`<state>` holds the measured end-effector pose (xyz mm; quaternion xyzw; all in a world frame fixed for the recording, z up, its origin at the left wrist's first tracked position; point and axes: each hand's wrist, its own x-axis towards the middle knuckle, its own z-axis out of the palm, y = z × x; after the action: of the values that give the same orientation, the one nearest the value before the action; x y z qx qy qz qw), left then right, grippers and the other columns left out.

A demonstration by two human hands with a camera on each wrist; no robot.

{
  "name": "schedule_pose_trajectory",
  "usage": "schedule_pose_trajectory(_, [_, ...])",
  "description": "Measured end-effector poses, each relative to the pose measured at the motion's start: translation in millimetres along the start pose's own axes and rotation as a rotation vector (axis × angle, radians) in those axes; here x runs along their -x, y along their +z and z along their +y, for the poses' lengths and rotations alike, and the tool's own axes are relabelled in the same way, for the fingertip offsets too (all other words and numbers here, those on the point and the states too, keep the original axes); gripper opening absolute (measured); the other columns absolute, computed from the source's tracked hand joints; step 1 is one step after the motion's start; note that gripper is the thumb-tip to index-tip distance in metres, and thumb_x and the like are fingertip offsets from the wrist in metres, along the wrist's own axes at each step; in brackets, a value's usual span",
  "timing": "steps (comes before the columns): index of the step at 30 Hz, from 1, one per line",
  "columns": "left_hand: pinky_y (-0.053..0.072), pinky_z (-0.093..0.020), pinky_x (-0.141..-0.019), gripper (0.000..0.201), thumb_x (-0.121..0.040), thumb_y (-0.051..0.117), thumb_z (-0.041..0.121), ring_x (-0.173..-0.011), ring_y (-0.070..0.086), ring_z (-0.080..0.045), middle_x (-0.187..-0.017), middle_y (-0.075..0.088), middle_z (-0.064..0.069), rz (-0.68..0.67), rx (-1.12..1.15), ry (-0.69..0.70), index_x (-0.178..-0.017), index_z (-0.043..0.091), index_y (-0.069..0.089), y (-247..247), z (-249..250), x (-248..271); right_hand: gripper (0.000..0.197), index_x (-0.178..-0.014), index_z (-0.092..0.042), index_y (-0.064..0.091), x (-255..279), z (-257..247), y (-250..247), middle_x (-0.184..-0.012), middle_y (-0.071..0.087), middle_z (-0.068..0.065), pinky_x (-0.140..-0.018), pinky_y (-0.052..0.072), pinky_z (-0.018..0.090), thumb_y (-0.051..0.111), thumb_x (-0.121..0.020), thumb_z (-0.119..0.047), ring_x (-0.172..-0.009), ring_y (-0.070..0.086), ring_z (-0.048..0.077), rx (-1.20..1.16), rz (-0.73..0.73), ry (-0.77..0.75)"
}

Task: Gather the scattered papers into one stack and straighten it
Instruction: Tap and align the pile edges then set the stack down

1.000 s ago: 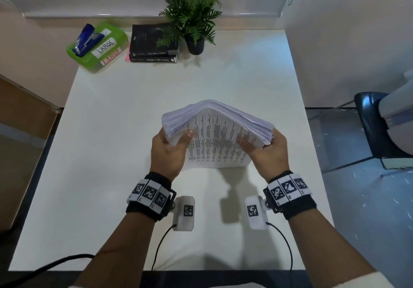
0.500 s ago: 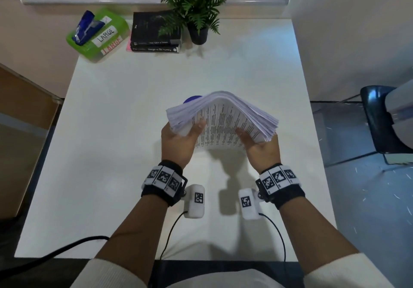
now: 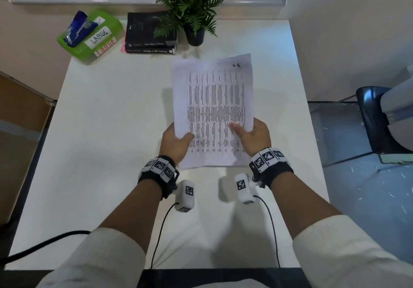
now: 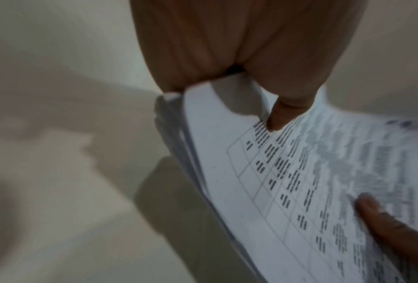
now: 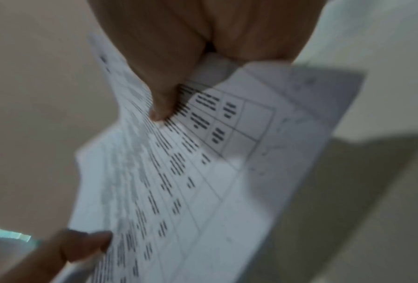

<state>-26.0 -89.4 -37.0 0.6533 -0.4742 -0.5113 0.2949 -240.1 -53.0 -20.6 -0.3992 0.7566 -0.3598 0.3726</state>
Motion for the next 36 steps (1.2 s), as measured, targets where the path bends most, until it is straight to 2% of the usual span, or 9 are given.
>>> schedule_pose_trajectory(2, [0.052, -0.026, -0.077, 0.021, -0.086, 0.064, 0.014, -0.090, 0.067, -0.015, -0.096, 0.069, 0.009, -0.004, -0.058, -0.052, -0.107, 0.019, 0.063, 2, -7, -8, 0.043, -0.106, -0.007, 0.066, -7, 1, 7, -0.098, 0.070, 0.004, -0.072, 0.048, 0.026, 0.071, -0.086, -0.046, -0.084, 0.064, 0.023, 0.064, -0.038, 0.083])
schedule_pose_trajectory(9, [0.043, -0.027, -0.075, 0.032, -0.089, 0.063, 0.024, -0.088, 0.056, -0.021, -0.104, 0.060, -0.002, -0.029, -0.362, -0.221, -0.117, 0.010, 0.051, 9, -19, -18, 0.083, -0.147, -0.007, 0.038, -20, 24, 32, -0.148, 0.046, 0.013, -0.111, 0.039, 0.042, 0.069, -0.085, -0.054, -0.137, 0.043, 0.032, 0.210, -0.098, 0.336])
schedule_pose_trajectory(12, [0.045, -0.026, -0.063, 0.033, -0.087, 0.060, 0.023, -0.078, 0.058, -0.019, -0.104, 0.063, -0.008, 0.022, -0.402, -0.255, -0.113, 0.006, 0.051, 10, -15, -23, 0.068, -0.140, -0.008, 0.042, -23, 21, 34, -0.135, 0.054, 0.016, -0.096, 0.045, 0.034, 0.071, -0.088, -0.041, -0.121, 0.055, 0.033, 0.175, -0.012, 0.284])
schedule_pose_trajectory(16, [0.052, -0.032, -0.071, 0.028, -0.086, 0.062, 0.024, -0.085, 0.058, -0.026, -0.095, 0.057, -0.006, -0.004, -0.553, -0.286, -0.100, 0.005, 0.049, 8, -8, -31, 0.051, -0.136, -0.012, 0.043, -28, 18, 35, -0.115, 0.053, 0.007, -0.068, 0.042, 0.022, 0.066, -0.094, -0.028, -0.074, 0.054, 0.016, 0.182, 0.013, 0.275])
schedule_pose_trajectory(20, [0.043, -0.025, -0.056, 0.033, -0.086, 0.064, 0.024, -0.065, 0.051, -0.019, -0.070, 0.046, -0.001, -0.054, -0.685, -0.288, -0.067, 0.011, 0.040, 2, 0, -35, 0.051, -0.135, -0.009, 0.044, -32, 16, 39, -0.110, 0.055, 0.010, -0.078, 0.051, 0.031, 0.067, -0.093, -0.025, -0.089, 0.059, 0.027, 0.236, 0.001, 0.296])
schedule_pose_trajectory(24, [0.041, -0.023, -0.051, 0.034, -0.084, 0.066, 0.025, -0.055, 0.046, -0.014, -0.067, 0.047, -0.001, -0.088, -0.731, -0.287, -0.065, 0.012, 0.041, 1, 2, -34, 0.054, -0.135, -0.007, 0.044, -34, 16, 41, -0.119, 0.059, 0.013, -0.094, 0.051, 0.038, 0.068, -0.091, -0.026, -0.111, 0.060, 0.032, 0.311, -0.009, 0.294])
schedule_pose_trajectory(31, [0.049, -0.029, -0.060, 0.032, -0.082, 0.068, 0.019, -0.064, 0.053, -0.022, -0.069, 0.046, -0.003, -0.123, -0.873, -0.244, -0.066, 0.010, 0.042, 4, 10, -25, 0.051, -0.133, -0.006, 0.046, -31, 17, 39, -0.125, 0.058, 0.013, -0.090, 0.046, 0.032, 0.068, -0.092, -0.026, -0.114, 0.058, 0.030, 0.343, -0.034, 0.297])
schedule_pose_trajectory(34, [0.050, -0.030, -0.066, 0.022, -0.086, 0.066, 0.014, -0.071, 0.057, -0.021, -0.085, 0.056, -0.008, -0.116, -0.881, -0.266, -0.074, 0.008, 0.047, 12, 6, -21, 0.043, -0.128, -0.001, 0.050, -24, 20, 41, -0.122, 0.057, 0.015, -0.088, 0.044, 0.032, 0.062, -0.095, -0.026, -0.114, 0.056, 0.031, 0.409, -0.028, 0.255])
schedule_pose_trajectory(36, [0.054, -0.035, -0.079, 0.022, -0.087, 0.064, 0.017, -0.097, 0.060, -0.029, -0.113, 0.056, -0.015, -0.127, -0.881, -0.300, -0.101, 0.003, 0.056, 16, 2, -19, 0.036, -0.123, -0.002, 0.051, -18, 24, 44, -0.121, 0.053, 0.017, -0.087, 0.043, 0.033, 0.059, -0.096, -0.025, -0.108, 0.054, 0.030, 0.432, -0.022, 0.234])
